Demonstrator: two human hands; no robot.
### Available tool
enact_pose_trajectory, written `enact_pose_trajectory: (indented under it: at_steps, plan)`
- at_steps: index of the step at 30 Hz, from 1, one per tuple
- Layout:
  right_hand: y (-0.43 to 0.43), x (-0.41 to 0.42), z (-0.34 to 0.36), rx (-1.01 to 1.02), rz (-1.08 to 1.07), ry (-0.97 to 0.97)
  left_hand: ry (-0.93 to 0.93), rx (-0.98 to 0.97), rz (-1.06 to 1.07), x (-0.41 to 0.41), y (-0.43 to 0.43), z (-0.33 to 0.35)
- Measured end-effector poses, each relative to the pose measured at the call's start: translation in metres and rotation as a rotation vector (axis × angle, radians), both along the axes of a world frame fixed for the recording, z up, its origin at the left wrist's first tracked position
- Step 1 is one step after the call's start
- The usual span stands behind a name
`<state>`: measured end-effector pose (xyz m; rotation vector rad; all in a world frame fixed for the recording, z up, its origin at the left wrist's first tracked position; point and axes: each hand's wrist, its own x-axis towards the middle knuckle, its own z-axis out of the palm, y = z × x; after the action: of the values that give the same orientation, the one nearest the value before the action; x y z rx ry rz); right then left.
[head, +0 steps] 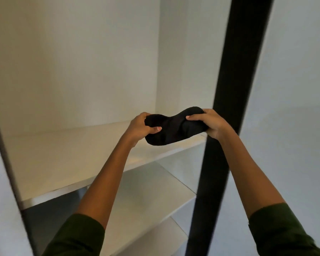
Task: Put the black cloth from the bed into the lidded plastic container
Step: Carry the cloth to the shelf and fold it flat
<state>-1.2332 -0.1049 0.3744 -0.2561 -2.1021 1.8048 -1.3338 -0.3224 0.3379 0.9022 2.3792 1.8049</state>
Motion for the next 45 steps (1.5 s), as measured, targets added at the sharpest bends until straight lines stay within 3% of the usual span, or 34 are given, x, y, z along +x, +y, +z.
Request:
enact_pose_trajectory:
  at_steps: [4, 8, 11, 14, 18, 22, 24, 27, 30, 32, 40, 45]
  plan:
    - [-0.017, -0.051, 0.033, 0.214, -0.039, 0.036, -0.017, -0.152, 0.121, -0.024, -0.019, -0.001]
    - [-0.061, -0.098, 0.073, 0.811, -0.106, -0.031, -0.022, -0.292, 0.233, -0.042, -0.041, 0.001]
    - [-0.124, -0.117, 0.064, 1.186, -0.097, -0.023, -0.075, -0.24, 0.343, -0.05, -0.057, 0.005]
    - [-0.19, -0.129, 0.021, 1.369, 0.12, 0.008, -0.267, -0.159, 0.412, -0.053, -0.079, 0.006]
    - [-0.235, -0.137, -0.026, 1.144, 0.556, -0.224, -0.385, -0.31, 0.547, -0.049, -0.115, -0.006]
    - [-0.216, -0.139, -0.024, 0.807, 0.755, -0.315, -0.449, -0.232, 0.581, -0.041, -0.138, -0.02]
    - [-0.193, -0.141, -0.016, 0.735, 0.673, -0.22, -0.464, -0.238, 0.57, -0.036, -0.138, -0.021]
    - [-0.149, -0.154, -0.015, 0.866, 0.417, -0.107, -0.448, -0.305, 0.556, -0.03, -0.137, -0.021]
    - [-0.114, -0.162, -0.025, 1.126, 0.264, -0.226, -0.459, -0.322, 0.53, -0.026, -0.139, -0.021]
    - [-0.103, -0.165, -0.038, 1.172, 0.253, -0.304, -0.449, -0.351, 0.542, -0.027, -0.138, -0.023]
    - [-0.107, -0.173, -0.061, 0.977, 0.315, -0.262, -0.254, -0.537, 0.762, -0.042, -0.134, -0.03]
    - [-0.119, -0.176, -0.06, 0.831, 0.325, -0.241, -0.176, -0.547, 0.853, -0.045, -0.145, -0.031]
